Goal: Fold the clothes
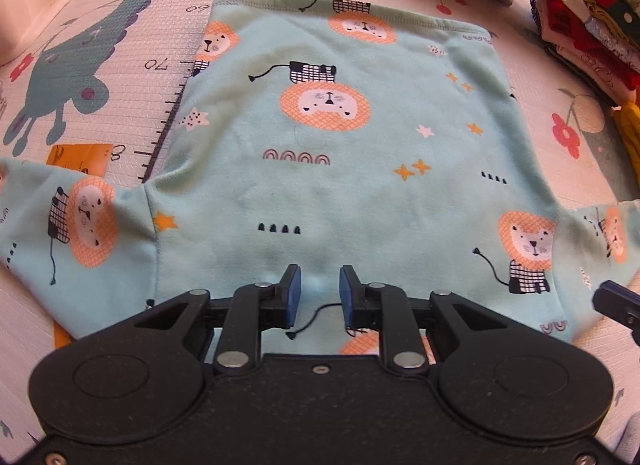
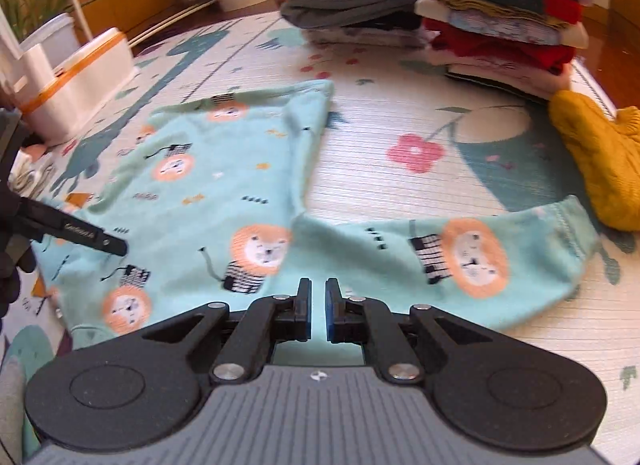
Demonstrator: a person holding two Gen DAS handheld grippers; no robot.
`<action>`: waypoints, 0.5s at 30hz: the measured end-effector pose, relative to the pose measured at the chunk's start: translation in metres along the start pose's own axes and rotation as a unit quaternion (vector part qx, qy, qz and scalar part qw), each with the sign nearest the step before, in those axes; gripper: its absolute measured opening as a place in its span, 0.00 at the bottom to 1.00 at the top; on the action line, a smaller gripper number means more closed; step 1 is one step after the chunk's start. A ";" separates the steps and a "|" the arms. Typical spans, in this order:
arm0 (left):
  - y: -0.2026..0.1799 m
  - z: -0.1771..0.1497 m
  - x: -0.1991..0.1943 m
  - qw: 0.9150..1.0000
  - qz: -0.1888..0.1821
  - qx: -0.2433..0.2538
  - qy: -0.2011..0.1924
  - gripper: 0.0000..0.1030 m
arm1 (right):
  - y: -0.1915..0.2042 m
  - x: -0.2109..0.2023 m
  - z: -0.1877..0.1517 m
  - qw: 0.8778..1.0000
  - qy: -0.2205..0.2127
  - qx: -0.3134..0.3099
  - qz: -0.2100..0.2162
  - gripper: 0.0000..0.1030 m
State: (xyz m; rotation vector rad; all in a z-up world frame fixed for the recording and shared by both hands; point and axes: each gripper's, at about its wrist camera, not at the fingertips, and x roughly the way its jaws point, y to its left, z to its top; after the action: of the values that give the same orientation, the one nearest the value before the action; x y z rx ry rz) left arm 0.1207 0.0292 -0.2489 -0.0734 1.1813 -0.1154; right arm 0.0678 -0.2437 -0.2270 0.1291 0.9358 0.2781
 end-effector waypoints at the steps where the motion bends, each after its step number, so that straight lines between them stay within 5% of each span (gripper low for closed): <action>1: -0.011 -0.004 -0.006 1.000 -0.018 0.014 -0.006 0.18 | 0.010 0.002 0.001 1.000 0.002 -0.001 0.016 0.09; 6: -0.063 -0.031 -0.023 0.986 -0.126 0.109 -0.024 0.16 | 0.031 0.015 -0.001 0.998 0.037 -0.024 0.048 0.09; 7: -0.071 -0.037 -0.022 0.983 -0.134 0.123 -0.022 0.08 | 0.030 0.017 -0.003 0.998 0.046 -0.028 0.042 0.09; 10: -0.089 -0.053 -0.010 0.979 -0.124 0.160 -0.005 0.06 | 0.019 0.019 -0.017 0.998 0.053 -0.034 0.017 0.10; 15: -0.087 -0.062 0.001 0.982 -0.128 0.141 -0.004 0.05 | 0.011 0.018 -0.037 0.996 0.056 -0.069 -0.011 0.07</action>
State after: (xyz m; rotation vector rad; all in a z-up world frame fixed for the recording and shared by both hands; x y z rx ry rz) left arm 0.0594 -0.0572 -0.2632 0.0246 1.1339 -0.5070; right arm 0.0462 -0.2287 -0.2606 -0.0245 1.0256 0.3303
